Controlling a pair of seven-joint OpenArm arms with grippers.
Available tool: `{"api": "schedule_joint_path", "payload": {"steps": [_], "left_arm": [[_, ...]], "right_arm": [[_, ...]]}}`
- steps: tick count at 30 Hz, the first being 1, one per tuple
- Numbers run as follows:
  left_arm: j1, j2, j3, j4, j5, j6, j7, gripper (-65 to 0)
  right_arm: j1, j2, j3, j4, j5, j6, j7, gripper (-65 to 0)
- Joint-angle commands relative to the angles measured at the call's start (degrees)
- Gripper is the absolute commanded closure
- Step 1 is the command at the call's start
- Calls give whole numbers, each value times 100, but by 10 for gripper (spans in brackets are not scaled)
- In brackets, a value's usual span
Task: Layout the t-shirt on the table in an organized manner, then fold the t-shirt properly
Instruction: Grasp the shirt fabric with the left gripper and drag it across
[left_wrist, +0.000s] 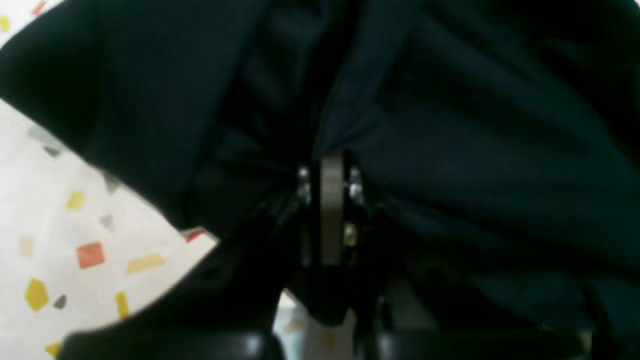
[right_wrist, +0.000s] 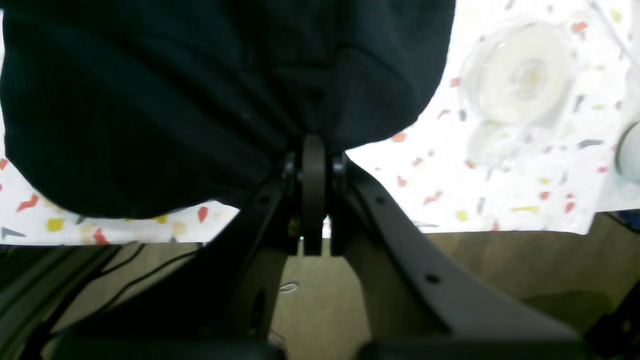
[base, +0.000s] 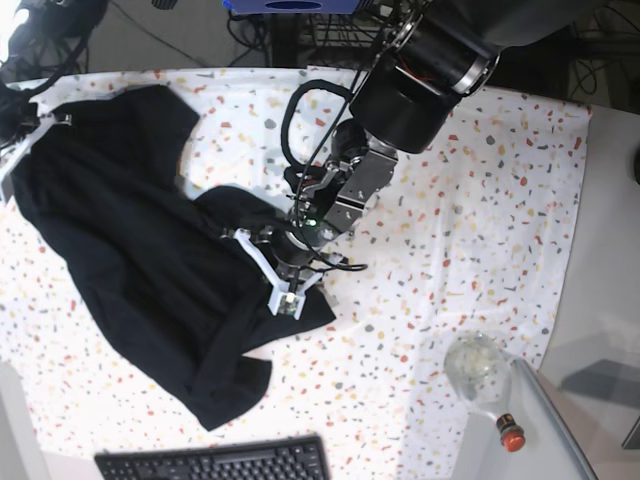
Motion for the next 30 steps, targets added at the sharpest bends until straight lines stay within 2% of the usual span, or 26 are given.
{"api": "schedule_joint_path", "payload": {"steps": [1,3,4,8,10,14,16,18,21,23,28,30], "left_arm": [[-156,-114,-10,187,11,-26,-99,0],[-77,-342,-19,670,-16,0,-3,0],[99,-509,-19,1057,-16,132,147,0],[574,-1239,-160,3176,28,1143,982,0],[644,-1538,-309,4143,2,1398,1562,0],[292,-1626,-661,5215,28,1460,2635,0],[-130,-1582,-652,5189,37,1460,2995,0],[-648,-1353,-432,4697,55,1460,3074,0],[-1466,-914,51,3070,55,1460,2916,0],[-1888,-615,517,1796,55,1460,2476,0],[-2301,44,1344,-912,19,1460,657,0],[-2292,203,1344,-1378,11,1460,147,-114]], "right_arm": [[-42,134,-31,145,-15,8,39,0],[-139,213,-242,171,-15,8,39,0],[-209,319,-330,224,-15,8,39,0],[-499,468,-691,646,-15,8,57,0],[-587,538,-744,936,-15,8,39,0],[-517,864,-761,1007,-15,8,57,0],[-323,995,-761,963,-24,8,39,0],[-60,1136,-717,840,-24,8,39,0],[406,1444,-761,418,-182,8,39,0],[688,1488,-779,40,-437,8,39,0],[1083,1488,-1042,-954,-886,8,92,0],[1127,1470,-1148,-1182,-965,8,259,0]]}}
